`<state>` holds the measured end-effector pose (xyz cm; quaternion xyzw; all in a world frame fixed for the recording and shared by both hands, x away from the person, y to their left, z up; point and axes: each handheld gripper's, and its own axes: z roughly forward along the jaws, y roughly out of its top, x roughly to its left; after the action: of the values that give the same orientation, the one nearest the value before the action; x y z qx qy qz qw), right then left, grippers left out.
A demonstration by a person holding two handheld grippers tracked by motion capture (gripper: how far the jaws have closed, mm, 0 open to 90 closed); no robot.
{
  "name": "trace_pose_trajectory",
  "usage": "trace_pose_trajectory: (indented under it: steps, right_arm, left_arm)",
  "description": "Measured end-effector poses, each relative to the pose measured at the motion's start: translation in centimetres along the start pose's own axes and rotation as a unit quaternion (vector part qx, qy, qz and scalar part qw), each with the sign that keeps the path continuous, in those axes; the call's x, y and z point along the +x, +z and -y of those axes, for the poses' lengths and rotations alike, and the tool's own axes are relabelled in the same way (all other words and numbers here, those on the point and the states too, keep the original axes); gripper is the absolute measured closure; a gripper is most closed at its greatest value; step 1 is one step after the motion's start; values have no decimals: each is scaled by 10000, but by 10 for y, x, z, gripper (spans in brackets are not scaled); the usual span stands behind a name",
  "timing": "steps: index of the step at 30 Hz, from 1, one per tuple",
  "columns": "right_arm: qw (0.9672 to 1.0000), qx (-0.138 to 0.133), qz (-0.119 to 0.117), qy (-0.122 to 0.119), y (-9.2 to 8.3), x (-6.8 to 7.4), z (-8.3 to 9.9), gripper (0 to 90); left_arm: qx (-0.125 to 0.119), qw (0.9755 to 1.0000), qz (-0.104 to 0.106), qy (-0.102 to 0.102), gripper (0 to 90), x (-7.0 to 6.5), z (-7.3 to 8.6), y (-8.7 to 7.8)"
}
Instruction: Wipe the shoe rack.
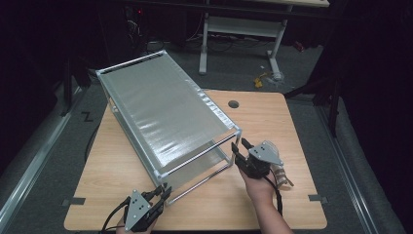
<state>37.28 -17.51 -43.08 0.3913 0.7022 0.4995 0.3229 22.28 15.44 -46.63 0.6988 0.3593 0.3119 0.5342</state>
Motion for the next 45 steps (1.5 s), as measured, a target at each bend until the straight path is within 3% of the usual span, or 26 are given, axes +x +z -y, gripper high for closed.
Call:
trace_pose_trajectory:
  steps: [2,3,9,18,22,26,35,45]
  right_arm:
    - [9999,10,-110,93,2,0,-1,799]
    - [9999,22,-66,131,3,0,-2,810]
    - [9997,-77,-108,196,-9,-2,5,813]
    - [9995,-260,-122,162,-50,-1,22,813]
    - [9991,-356,-139,176,-62,3,28,813]
    - [9988,-408,-226,173,-72,9,32,813]
    - [9977,-450,-499,57,-82,27,35,811]
    - [9972,-496,-542,-107,-93,38,39,807]
  left_arm:
    - [12,10000,-29,13,786,0,0,0]
    - [27,10000,-27,11,788,1,0,-1]
    - [10,10000,-9,-34,790,5,0,1]
    - [108,9997,-148,-179,796,32,-4,18]
    - [238,9993,-236,-173,798,44,-9,30]
    - [255,9986,-338,-317,801,59,-11,42]
    - [230,9979,-482,-366,802,83,-12,58]
    - [166,9975,-524,-442,803,87,-13,67]
